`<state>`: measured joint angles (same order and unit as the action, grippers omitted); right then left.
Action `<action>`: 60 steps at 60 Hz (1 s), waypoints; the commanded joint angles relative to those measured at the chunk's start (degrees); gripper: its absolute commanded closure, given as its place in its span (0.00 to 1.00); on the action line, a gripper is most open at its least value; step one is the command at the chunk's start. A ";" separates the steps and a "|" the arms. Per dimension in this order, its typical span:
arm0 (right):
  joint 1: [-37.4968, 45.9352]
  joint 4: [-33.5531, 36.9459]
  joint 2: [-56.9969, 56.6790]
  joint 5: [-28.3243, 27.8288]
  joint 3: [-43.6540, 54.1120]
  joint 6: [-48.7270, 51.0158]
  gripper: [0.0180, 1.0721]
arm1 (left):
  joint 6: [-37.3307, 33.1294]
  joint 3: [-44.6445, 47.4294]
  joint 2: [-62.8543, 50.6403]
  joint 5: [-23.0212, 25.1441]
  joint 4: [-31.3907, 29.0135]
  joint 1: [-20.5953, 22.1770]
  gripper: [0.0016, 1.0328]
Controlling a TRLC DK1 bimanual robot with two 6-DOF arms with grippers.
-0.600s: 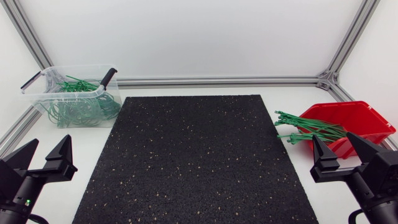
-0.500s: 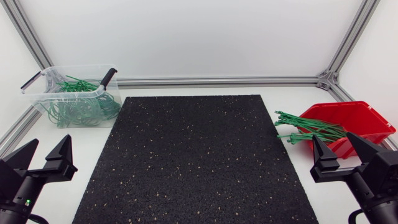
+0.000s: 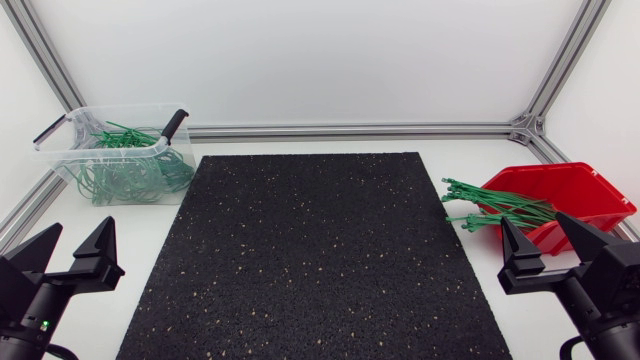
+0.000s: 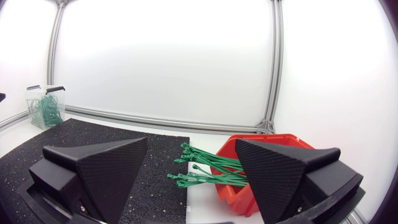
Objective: Take a green cable tie from the red box, thread the tail through the head to close it, then place it in the transparent bin on the left.
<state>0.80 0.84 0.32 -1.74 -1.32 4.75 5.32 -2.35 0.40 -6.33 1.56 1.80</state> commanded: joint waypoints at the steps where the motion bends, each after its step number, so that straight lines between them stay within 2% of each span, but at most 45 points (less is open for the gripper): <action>1: -0.36 0.65 -0.58 -1.07 -0.52 1.05 0.04 | -0.93 2.61 0.39 -0.18 0.02 0.48 0.04; 11: -0.09 3.11 0.91 -1.16 -5.97 0.96 0.04 | -0.93 2.53 0.39 -0.18 -0.07 0.66 0.04; 23: 1.40 7.86 12.69 -1.16 -16.87 2.10 0.04 | -1.02 2.53 0.39 -0.18 -0.16 0.66 0.04; 33: 5.00 14.63 25.70 -1.51 -28.38 15.20 0.04 | -0.93 2.53 0.39 -0.18 -0.16 0.66 0.04; 44: 7.02 24.21 39.41 -4.50 -39.02 23.28 0.04 | -1.02 2.53 0.30 -0.18 -0.24 0.57 0.04; 50: 7.73 25.97 45.12 -4.94 -42.71 26.27 0.04 | -1.02 2.53 0.30 -0.18 -0.24 0.66 0.04; 57: 8.52 29.13 53.47 -5.21 -48.07 34.18 0.04 | -1.02 2.53 0.21 -0.18 -0.24 0.83 0.04; 60: 10.01 31.15 56.81 -7.14 -50.27 36.99 0.04 | -1.02 2.53 0.21 -0.18 -0.33 0.75 0.04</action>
<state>8.99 29.69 52.27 -7.55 -47.97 35.53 5.28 -2.35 0.40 -6.33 1.56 2.07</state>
